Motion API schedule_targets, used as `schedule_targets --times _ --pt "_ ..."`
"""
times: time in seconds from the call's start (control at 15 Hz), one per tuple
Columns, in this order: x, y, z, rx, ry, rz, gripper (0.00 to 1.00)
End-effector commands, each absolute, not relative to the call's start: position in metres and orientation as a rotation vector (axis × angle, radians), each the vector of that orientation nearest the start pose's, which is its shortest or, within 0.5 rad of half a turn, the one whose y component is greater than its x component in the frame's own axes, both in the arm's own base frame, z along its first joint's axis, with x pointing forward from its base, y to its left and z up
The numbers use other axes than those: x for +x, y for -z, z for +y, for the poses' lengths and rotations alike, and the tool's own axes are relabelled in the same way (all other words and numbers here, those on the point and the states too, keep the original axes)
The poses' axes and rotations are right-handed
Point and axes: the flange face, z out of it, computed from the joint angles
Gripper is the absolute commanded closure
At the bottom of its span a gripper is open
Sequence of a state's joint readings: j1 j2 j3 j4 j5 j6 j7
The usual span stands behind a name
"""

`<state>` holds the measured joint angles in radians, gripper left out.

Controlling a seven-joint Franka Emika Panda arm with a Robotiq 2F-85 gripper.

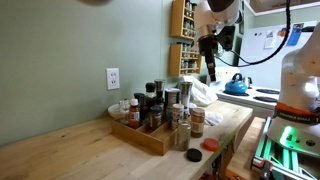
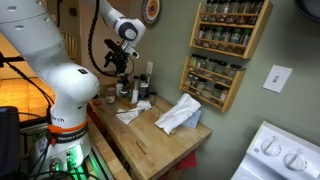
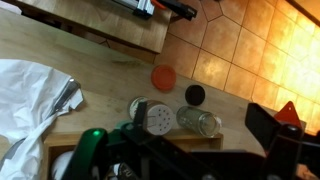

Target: Put the orange lid on the bottle on the right and the black lid on the container on the left

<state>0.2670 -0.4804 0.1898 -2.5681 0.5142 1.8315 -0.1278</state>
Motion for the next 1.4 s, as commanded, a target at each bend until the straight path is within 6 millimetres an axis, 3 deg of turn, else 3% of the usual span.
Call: schedule_targets --times 0.0,0.47,0.73,1.0,1.33 --pt "0.312 -0.406 0.205 -2.720 -0.446 -0.508 0.00" --pt "0.280 -0.357 0.271 -2.784 -0.619 -0.576 0.00" --pt "0.272 -0.336 0.297 -2.859 -0.510 -0.534 0.00" --pt "0.268 -0.319 0.304 -2.943 -0.439 -0.430 0.00" --pt "0.260 -0.294 0.302 -2.970 -0.581 -0.422 0.00"
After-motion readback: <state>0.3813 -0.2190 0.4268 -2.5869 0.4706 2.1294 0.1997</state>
